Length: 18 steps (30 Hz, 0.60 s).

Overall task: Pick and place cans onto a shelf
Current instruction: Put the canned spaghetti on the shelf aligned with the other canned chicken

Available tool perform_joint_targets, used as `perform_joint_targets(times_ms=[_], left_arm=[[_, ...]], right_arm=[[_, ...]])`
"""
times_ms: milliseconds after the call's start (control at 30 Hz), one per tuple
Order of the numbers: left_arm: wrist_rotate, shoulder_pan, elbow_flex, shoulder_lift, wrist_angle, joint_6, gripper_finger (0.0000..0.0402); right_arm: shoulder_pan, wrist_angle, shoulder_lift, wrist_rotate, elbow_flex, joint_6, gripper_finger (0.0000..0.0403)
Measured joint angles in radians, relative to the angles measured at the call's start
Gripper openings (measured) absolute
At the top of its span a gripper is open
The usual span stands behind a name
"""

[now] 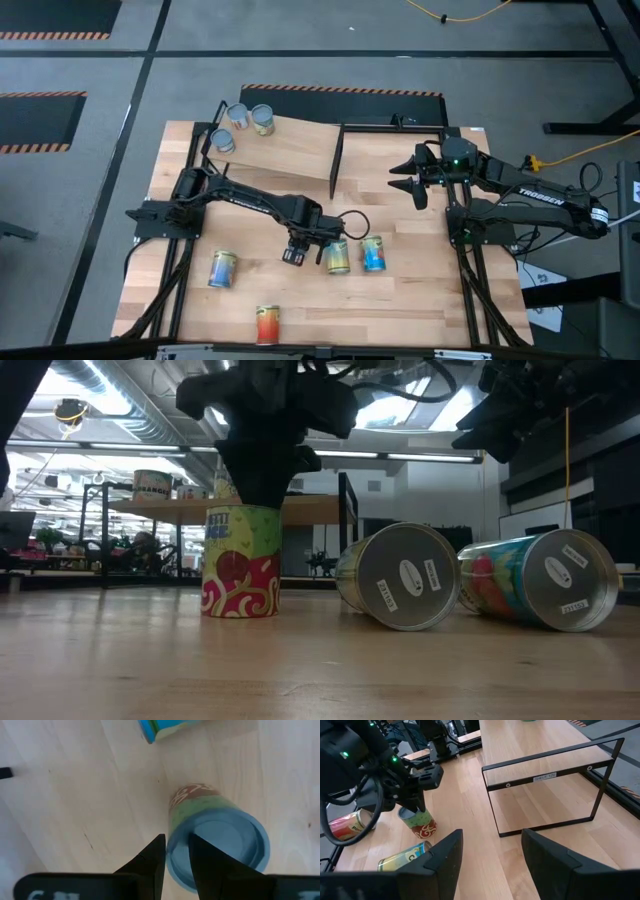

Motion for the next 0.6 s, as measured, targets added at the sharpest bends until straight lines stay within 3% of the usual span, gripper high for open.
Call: perform_joint_targets(times_ms=[200, 467, 600], left_arm=[[0.0, 0.0, -0.002, 0.0, 0.002, 0.0, 0.0075], [0.0, 0.0, -0.002, 0.0, 0.0, 0.0, 0.0015], [-0.001, 0.0, -0.002, 0.0, -0.002, 0.008, 0.0012]], right_arm=[[0.0, 0.0, 0.0, 0.0, 0.0, 0.0, 0.0207], [0.0, 0.0, 0.0, 0.0, 0.0, 0.0, 0.0207], [0.0, 0.0, 0.0, 0.0, 0.0, 0.0, 0.0207]])
